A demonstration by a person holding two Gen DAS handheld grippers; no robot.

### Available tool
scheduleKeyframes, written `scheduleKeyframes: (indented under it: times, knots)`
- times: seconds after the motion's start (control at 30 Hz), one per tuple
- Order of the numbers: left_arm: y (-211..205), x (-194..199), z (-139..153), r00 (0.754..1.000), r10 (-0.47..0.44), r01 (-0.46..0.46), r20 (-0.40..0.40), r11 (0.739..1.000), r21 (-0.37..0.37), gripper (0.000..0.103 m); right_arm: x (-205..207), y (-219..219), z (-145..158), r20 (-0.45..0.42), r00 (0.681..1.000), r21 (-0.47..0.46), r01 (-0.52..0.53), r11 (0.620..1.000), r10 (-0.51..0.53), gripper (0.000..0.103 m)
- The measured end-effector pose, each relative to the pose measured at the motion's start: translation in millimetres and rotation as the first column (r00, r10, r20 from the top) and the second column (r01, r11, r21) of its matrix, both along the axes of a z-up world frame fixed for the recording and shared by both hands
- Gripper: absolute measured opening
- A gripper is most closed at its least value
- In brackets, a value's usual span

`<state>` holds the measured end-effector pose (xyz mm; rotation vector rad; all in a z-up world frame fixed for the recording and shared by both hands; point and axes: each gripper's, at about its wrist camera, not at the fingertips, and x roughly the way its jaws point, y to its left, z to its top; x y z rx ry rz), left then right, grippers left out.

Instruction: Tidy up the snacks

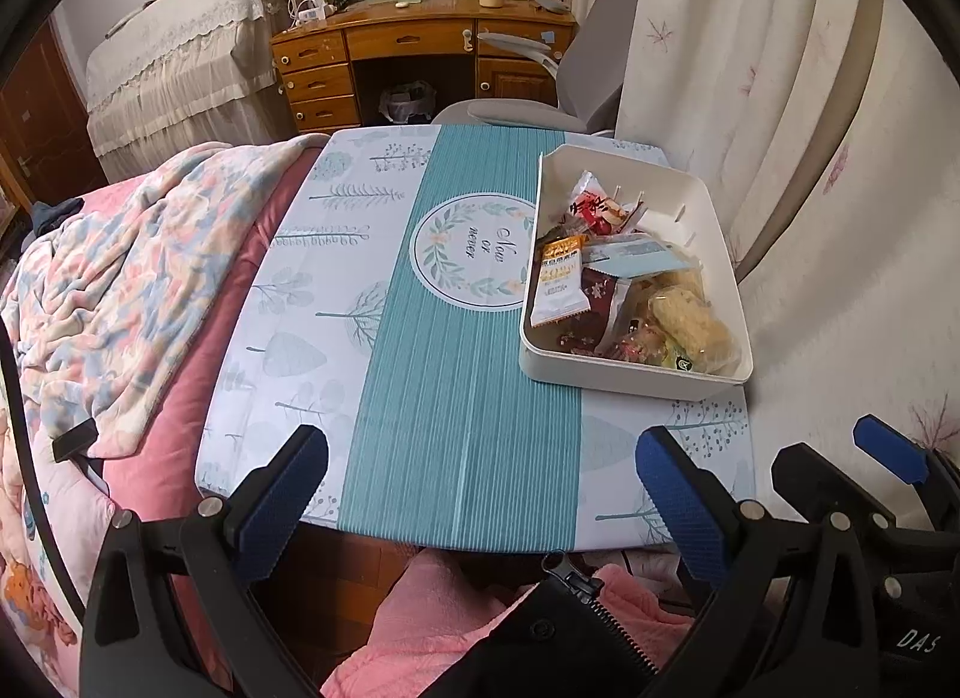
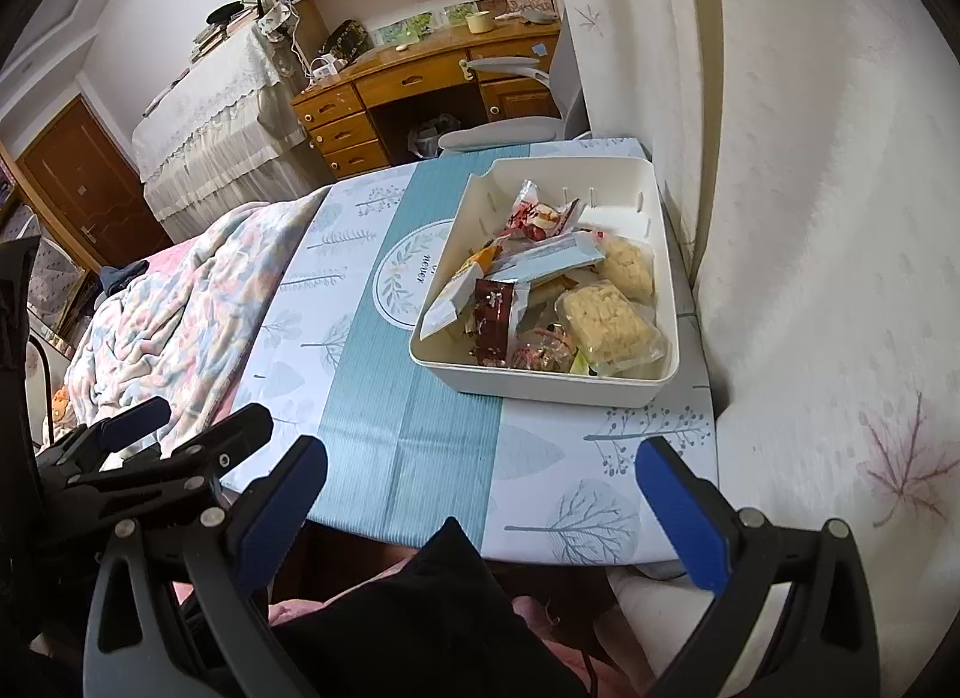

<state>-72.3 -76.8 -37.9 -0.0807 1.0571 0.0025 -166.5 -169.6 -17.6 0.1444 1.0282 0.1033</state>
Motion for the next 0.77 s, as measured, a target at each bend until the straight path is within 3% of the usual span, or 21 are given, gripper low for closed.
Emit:
scheduleKeyframes:
  times: [0.77]
  knots:
    - [-6.9,-1.0,2.8,1.000,0.003,-0.003,0.002,1.000,0.017,0.102,-0.5,-2.3,-1.2,0.000,1.000,0.002,0.000,1.000,0.000,0.103]
